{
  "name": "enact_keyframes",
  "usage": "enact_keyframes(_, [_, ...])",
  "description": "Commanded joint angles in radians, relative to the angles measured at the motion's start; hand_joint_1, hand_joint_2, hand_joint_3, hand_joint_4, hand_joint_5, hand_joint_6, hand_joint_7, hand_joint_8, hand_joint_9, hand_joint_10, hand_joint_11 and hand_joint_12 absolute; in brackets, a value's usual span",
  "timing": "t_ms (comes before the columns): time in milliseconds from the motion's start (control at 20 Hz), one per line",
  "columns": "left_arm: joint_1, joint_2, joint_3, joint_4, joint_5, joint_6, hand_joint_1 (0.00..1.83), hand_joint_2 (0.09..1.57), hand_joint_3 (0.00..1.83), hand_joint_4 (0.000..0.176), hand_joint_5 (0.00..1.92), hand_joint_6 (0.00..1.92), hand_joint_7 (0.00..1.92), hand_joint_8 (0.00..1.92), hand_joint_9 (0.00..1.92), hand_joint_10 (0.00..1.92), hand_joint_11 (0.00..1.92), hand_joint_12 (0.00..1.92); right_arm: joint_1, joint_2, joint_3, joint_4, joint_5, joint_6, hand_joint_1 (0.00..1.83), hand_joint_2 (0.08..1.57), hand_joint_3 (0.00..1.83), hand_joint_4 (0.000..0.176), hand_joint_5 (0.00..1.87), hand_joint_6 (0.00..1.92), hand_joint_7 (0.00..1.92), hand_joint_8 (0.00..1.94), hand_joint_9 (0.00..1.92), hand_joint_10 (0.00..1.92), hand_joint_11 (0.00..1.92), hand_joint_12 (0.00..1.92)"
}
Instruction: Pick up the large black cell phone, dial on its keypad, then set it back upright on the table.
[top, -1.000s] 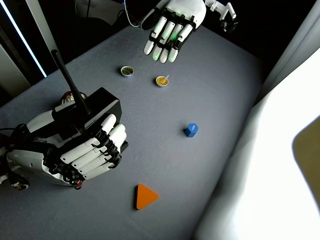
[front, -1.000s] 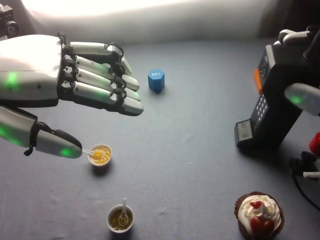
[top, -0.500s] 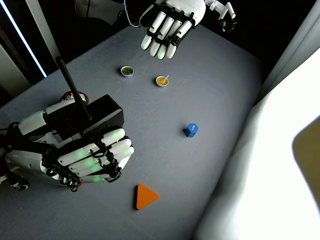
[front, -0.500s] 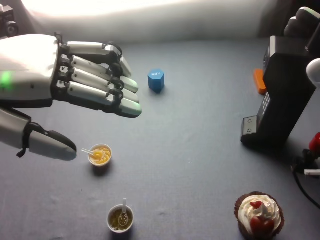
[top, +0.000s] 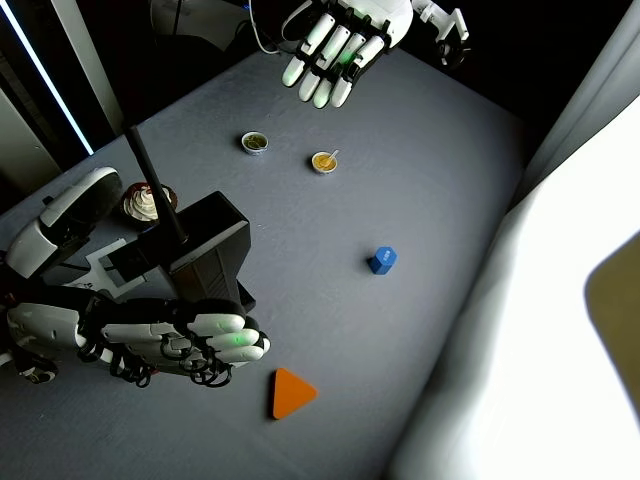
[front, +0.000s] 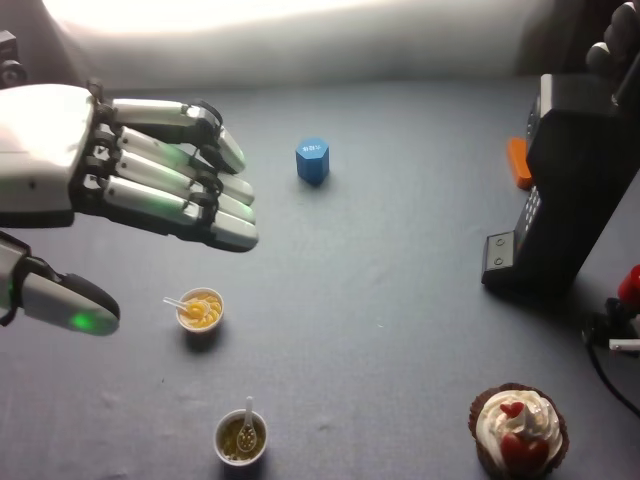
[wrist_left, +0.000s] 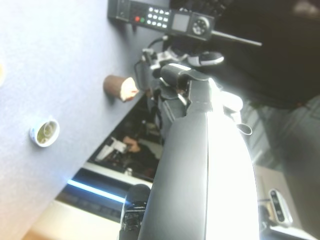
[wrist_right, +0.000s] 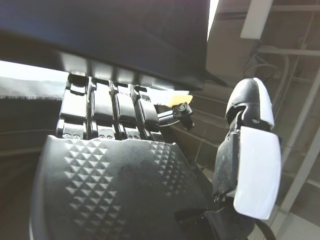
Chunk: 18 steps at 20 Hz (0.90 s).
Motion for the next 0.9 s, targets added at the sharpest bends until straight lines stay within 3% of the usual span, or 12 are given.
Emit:
enact_keyframes(0, [-0.016, -0.002, 0.001, -0.098, -0.094, 0.000, 0.00, 1.32, 0.00, 0.000, 0.36, 0.00, 0.50, 0.01, 0.49, 0.01, 0.00, 0.98, -0.002, 0.010, 0.006, -0.002, 0.118, 0.012, 0.50, 0.89, 0.00, 0.028, 0.01, 0.00, 0.01, 0.00, 0.00, 0.00, 0.00, 0.22])
enact_keyframes(100, [-0.015, -0.001, -0.005, -0.099, -0.095, 0.000, 0.00, 1.32, 0.00, 0.000, 0.37, 0.00, 0.51, 0.01, 0.48, 0.01, 0.00, 0.99, -0.002, 0.010, 0.006, -0.002, 0.118, 0.012, 0.48, 0.91, 0.00, 0.042, 0.00, 0.00, 0.00, 0.00, 0.02, 0.00, 0.00, 0.27])
enact_keyframes(250, [-0.012, 0.003, -0.026, -0.114, -0.078, -0.004, 0.00, 1.31, 0.00, 0.000, 0.37, 0.00, 0.51, 0.01, 0.47, 0.00, 0.00, 0.99, -0.002, 0.010, 0.003, -0.003, 0.118, 0.012, 0.50, 0.90, 0.00, 0.030, 0.03, 0.00, 0.02, 0.00, 0.02, 0.00, 0.00, 0.22])
enact_keyframes(450, [0.005, 0.036, -0.093, -0.115, -0.029, -0.012, 0.00, 1.31, 0.00, 0.000, 0.35, 0.00, 0.46, 0.00, 0.45, 0.00, 0.00, 0.96, 0.000, 0.014, -0.018, -0.005, 0.118, 0.012, 0.45, 0.90, 0.00, 0.039, 0.00, 0.00, 0.00, 0.00, 0.00, 0.00, 0.00, 0.13])
enact_keyframes(500, [0.006, 0.047, -0.106, -0.116, -0.022, -0.003, 0.00, 1.31, 0.00, 0.000, 0.35, 0.00, 0.47, 0.00, 0.50, 0.02, 0.00, 0.96, 0.004, 0.026, -0.029, -0.005, 0.118, 0.012, 0.50, 0.90, 0.00, 0.026, 0.00, 0.00, 0.00, 0.00, 0.00, 0.00, 0.00, 0.08])
enact_keyframes(650, [0.050, 0.080, -0.143, -0.160, -0.010, 0.014, 0.00, 1.31, 0.00, 0.000, 0.35, 0.00, 0.48, 0.01, 0.51, 0.02, 0.00, 0.97, 0.019, 0.058, -0.062, -0.005, 0.118, 0.008, 0.52, 0.89, 0.00, 0.022, 0.00, 0.00, 0.00, 0.00, 0.00, 0.00, 0.00, 0.07])
enact_keyframes(700, [0.066, 0.092, -0.153, -0.183, -0.005, 0.035, 0.00, 1.28, 0.00, 0.000, 0.34, 0.00, 0.45, 0.00, 0.46, 0.01, 0.00, 0.93, 0.020, 0.071, -0.075, -0.005, 0.118, 0.007, 0.38, 0.90, 0.00, 0.034, 0.00, 0.00, 0.00, 0.00, 0.00, 0.00, 0.00, 0.07])
enact_keyframes(850, [0.079, 0.105, -0.157, -0.201, -0.005, 0.049, 0.00, 1.26, 0.00, 0.000, 0.34, 0.00, 0.45, 0.00, 0.45, 0.00, 0.00, 0.91, 0.023, 0.103, -0.105, -0.005, 0.118, 0.006, 0.39, 0.89, 0.00, 0.039, 0.00, 0.00, 0.00, 0.00, 0.00, 0.00, 0.00, 0.13])
